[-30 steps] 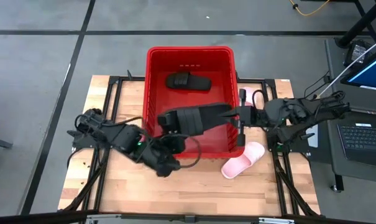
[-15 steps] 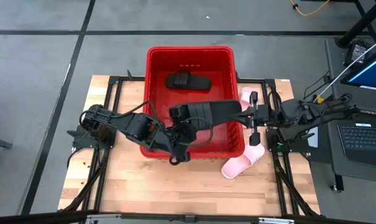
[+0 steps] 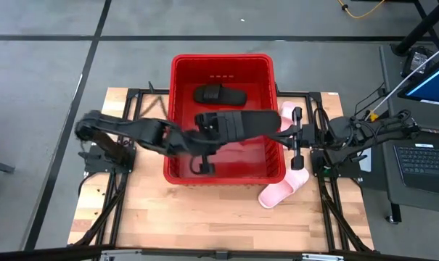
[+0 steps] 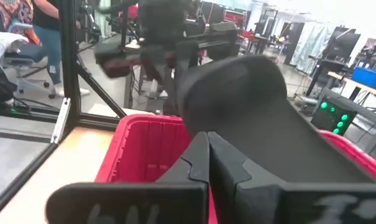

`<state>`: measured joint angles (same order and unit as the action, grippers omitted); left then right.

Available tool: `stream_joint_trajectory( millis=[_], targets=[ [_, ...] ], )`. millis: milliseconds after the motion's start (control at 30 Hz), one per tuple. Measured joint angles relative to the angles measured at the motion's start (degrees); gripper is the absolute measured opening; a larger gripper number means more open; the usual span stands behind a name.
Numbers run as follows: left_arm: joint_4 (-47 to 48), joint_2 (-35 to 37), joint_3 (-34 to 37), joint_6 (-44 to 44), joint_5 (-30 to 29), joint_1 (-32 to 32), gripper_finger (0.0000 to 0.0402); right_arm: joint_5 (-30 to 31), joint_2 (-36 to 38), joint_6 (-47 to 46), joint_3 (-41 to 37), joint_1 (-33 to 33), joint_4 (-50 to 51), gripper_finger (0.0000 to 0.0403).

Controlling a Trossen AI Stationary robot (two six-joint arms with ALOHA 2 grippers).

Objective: Pick and place slides into bin
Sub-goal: Put the bottom left black slide into the red bin

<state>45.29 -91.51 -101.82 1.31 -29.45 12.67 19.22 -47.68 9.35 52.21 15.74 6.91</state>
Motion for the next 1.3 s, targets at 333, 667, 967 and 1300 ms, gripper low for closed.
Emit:
stream_joint_trajectory(
  millis=[333, 667, 967, 1300],
  targets=[
    [-18.1, 11.0, 22.4, 8.8, 20.2, -17.0, 0.0003, 0.0, 0.0, 4.4, 0.0, -3.2, -4.0, 0.0004],
    [-19.9, 10.9, 23.6, 13.2, 35.8, -32.8, 0.0003, 0.0, -0.1, 3.0, 0.1, -9.3, -5.4, 0.0005],
    [-20.2, 8.2, 23.6, 12.9, 50.2, -42.2, 0.0003, 0.0, -0.1, 2.8, 0.1, -14.9, -4.3, 0.0005],
    [-17.9, -0.2, 23.6, 14.5, 54.8, -43.3, 0.0003, 0.0, -0.3, -0.4, 0.1, -16.8, -0.9, 0.0005]
  ],
)
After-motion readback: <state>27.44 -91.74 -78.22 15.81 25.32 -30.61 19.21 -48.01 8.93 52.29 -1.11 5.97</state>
